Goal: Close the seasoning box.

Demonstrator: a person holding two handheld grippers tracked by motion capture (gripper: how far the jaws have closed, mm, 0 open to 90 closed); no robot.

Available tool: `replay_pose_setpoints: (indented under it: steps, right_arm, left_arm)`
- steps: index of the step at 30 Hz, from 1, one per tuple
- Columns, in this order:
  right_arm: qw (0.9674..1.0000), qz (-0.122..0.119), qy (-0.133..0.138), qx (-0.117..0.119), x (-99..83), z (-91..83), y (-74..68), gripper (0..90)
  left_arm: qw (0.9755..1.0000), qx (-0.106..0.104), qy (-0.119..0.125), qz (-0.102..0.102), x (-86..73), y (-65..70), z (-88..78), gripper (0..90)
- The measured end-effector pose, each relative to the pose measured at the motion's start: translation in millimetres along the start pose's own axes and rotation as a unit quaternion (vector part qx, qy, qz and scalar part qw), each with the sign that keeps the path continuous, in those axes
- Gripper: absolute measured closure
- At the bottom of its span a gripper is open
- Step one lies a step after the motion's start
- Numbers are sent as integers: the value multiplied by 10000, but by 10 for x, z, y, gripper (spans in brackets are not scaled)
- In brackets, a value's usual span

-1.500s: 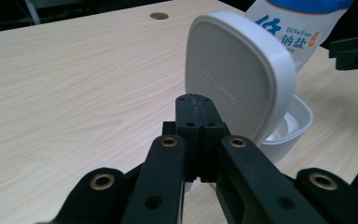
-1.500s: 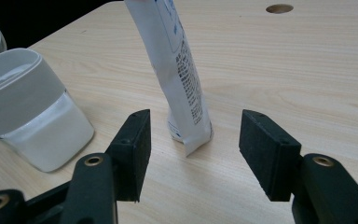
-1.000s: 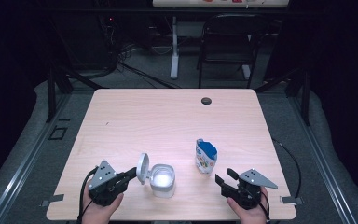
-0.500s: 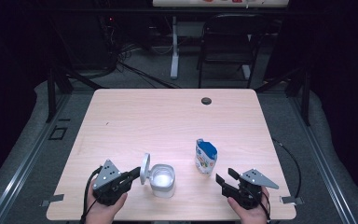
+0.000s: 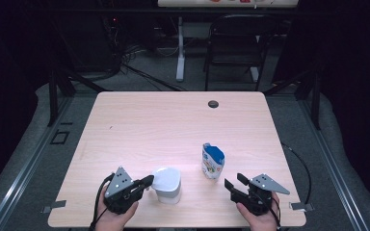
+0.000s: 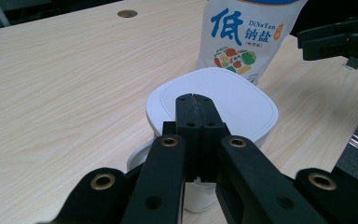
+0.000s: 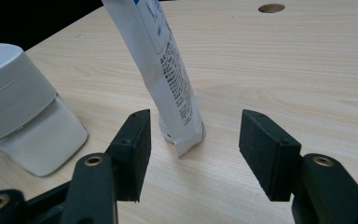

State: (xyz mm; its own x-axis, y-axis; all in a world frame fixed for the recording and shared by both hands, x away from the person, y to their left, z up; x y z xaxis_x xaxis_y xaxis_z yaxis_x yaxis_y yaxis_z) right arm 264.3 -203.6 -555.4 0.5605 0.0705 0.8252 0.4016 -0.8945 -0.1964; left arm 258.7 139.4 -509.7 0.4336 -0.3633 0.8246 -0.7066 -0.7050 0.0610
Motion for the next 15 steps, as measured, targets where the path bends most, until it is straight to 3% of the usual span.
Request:
replay_pose_setpoints:
  steps: [15]
  right_arm:
    - [10000,-31,-36,-10,-6,34,-16,436]
  left_arm:
    - [9998,161,34,-117,-61,-123,-103,900]
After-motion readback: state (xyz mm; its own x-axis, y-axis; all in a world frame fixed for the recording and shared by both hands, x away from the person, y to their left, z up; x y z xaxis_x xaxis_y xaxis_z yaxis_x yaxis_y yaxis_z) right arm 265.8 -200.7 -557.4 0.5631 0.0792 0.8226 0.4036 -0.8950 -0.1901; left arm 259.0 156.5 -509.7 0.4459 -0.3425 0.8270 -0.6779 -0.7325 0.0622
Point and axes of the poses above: each handheld gripper's, and its own axes: z roughly forward along the jaws, x roughly out of its top, y roughly to its right, the point moved 4 cm from there along z, roughly forward along the jaws, and after that the axes turned 6 degrees about -y, right-handed, at the moved point
